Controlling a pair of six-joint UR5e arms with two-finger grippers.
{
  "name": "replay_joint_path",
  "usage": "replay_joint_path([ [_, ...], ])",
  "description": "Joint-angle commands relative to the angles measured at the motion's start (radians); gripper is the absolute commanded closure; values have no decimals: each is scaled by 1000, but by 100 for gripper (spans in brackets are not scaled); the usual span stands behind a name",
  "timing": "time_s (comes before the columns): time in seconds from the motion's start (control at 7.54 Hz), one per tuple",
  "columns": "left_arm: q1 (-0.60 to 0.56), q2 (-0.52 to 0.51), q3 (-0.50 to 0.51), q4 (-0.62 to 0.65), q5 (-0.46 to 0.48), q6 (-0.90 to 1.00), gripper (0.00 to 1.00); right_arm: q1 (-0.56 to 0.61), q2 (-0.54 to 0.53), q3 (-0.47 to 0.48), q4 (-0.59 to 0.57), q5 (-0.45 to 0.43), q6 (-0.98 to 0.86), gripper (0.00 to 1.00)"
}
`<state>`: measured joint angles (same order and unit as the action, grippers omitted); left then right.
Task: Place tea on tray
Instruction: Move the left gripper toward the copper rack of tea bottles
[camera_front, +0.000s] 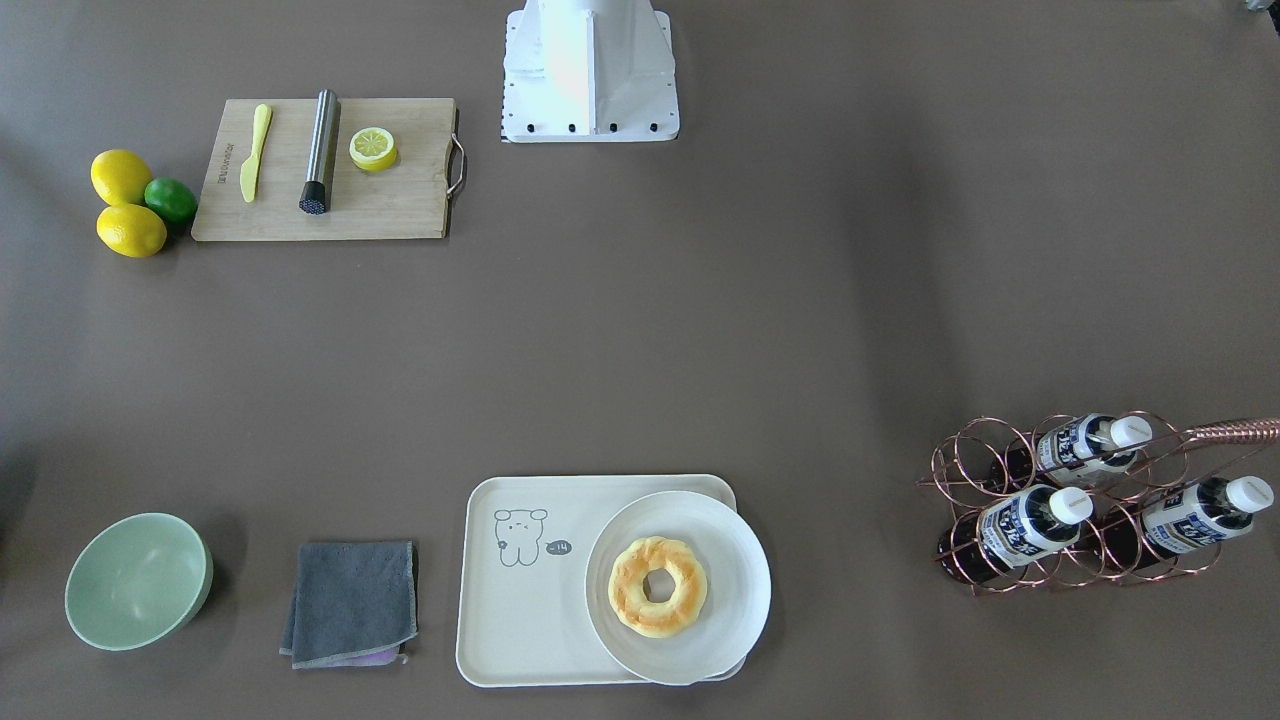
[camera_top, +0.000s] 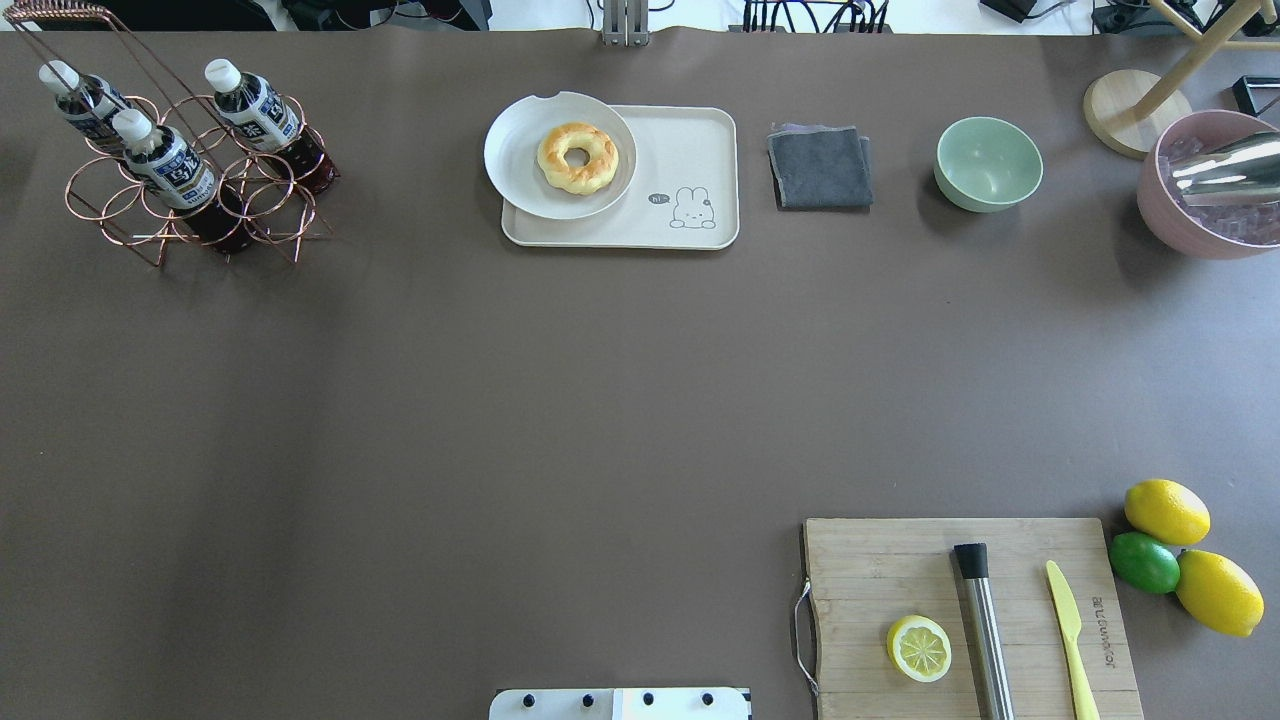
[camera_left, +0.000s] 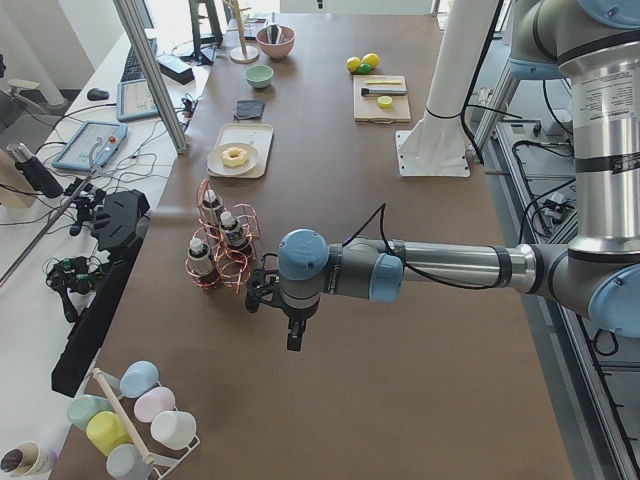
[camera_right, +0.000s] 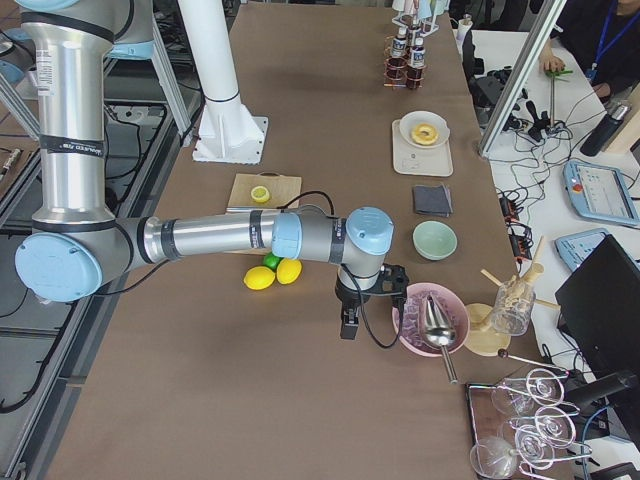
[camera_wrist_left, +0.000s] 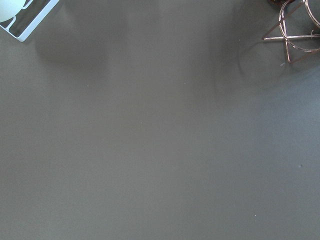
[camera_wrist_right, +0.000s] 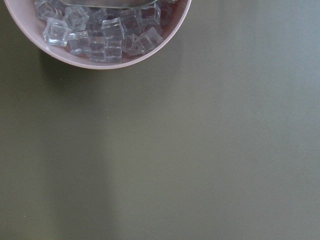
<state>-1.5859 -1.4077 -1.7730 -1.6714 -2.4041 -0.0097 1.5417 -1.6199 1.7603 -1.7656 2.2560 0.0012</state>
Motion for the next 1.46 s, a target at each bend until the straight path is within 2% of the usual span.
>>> replay_joint_path([
  [0.0,-2,-13,10,-98,-3,-7,1,0,0,1,0,8,0,0],
  [0.4,0,7,12,-114,-16,4,1,0,0,-1,-2,10,0,0],
  [0.53,0,-3,24,-140,-115,7,1,0,2,1,0,11,0,0],
  [0.66,-2,-1,30,-183,-156,4,1,0,6,7,26,32,3,0],
  [0.8,-3,4,24,-261,-161,-4,1,0,-1,7,125,74,6,0],
  [1.06,-5,-16,-31,-335,-196,-97,1,0,8,5,272,88,8,0],
  [1.19,-3,-23,-58,-403,-185,-240,1,0,3,1,384,80,11,0],
  [1.33,-3,-72,-60,-483,-184,-420,1,0,15,1,403,88,14,0],
])
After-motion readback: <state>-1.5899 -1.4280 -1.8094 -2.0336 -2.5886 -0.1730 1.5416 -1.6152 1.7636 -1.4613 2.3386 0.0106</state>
